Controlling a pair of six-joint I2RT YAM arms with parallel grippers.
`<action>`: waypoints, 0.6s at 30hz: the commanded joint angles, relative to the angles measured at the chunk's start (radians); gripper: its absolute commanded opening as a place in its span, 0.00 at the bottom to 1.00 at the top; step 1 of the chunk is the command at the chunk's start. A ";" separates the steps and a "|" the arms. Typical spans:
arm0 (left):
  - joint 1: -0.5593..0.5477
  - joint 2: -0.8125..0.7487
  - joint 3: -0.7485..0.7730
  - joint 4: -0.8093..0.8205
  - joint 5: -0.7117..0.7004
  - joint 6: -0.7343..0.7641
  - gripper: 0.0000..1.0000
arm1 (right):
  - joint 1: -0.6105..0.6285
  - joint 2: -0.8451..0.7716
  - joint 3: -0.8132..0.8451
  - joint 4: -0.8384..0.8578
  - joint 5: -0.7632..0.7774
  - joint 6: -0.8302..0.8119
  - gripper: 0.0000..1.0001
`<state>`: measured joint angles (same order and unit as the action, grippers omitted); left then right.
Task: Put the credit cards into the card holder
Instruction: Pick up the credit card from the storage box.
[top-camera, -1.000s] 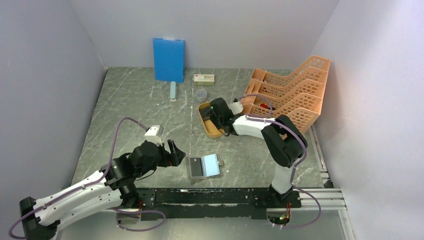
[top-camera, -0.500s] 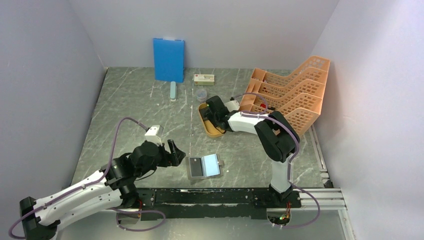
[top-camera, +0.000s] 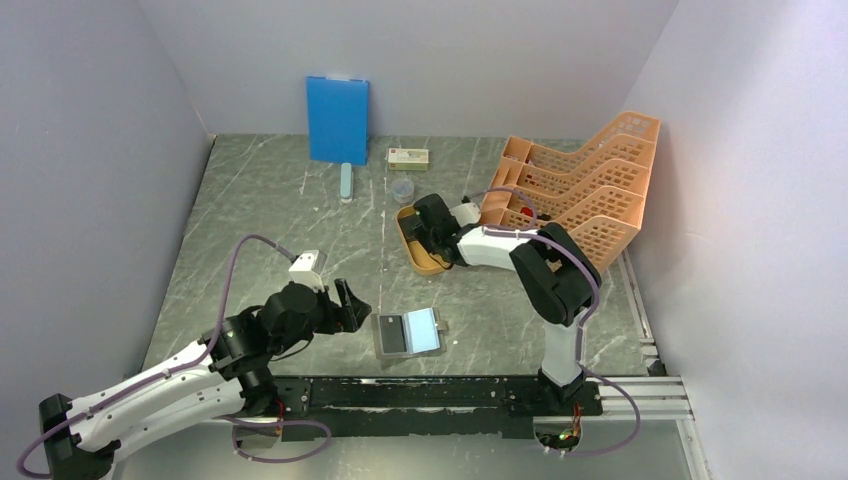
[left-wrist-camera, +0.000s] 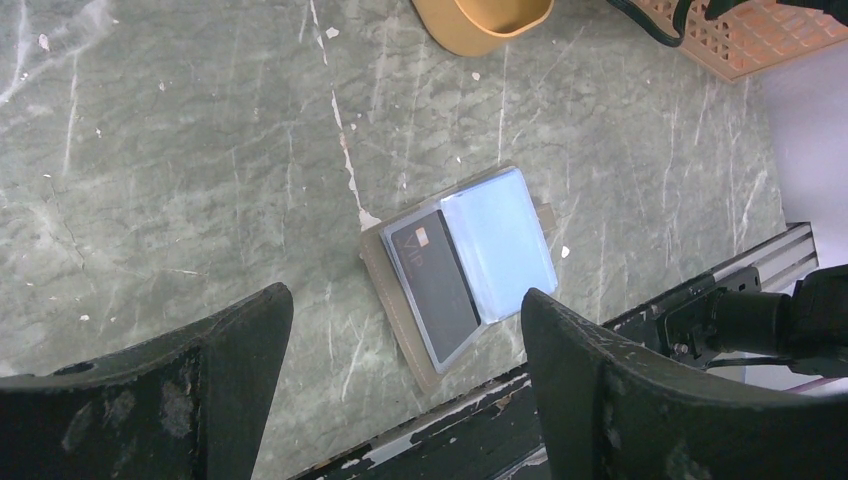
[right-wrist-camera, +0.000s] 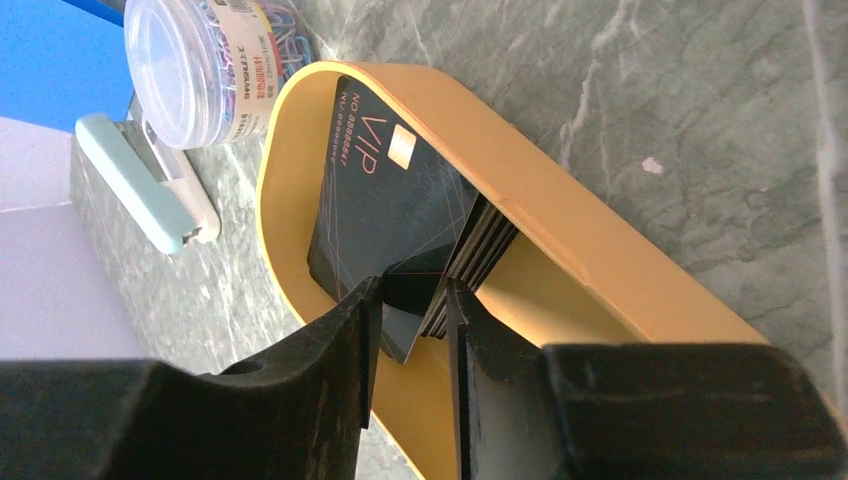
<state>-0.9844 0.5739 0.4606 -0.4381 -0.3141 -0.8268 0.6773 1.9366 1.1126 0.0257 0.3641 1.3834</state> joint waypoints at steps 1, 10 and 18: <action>-0.003 -0.009 -0.001 0.011 -0.007 -0.013 0.88 | -0.002 -0.028 -0.057 -0.031 0.035 -0.009 0.32; -0.002 0.001 -0.010 0.030 0.008 -0.023 0.88 | -0.005 -0.064 -0.097 -0.001 0.030 -0.019 0.25; -0.003 0.000 -0.014 0.030 0.014 -0.028 0.87 | -0.009 -0.080 -0.093 0.006 0.027 -0.036 0.15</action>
<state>-0.9844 0.5762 0.4606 -0.4351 -0.3103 -0.8471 0.6777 1.8782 1.0370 0.0635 0.3557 1.3716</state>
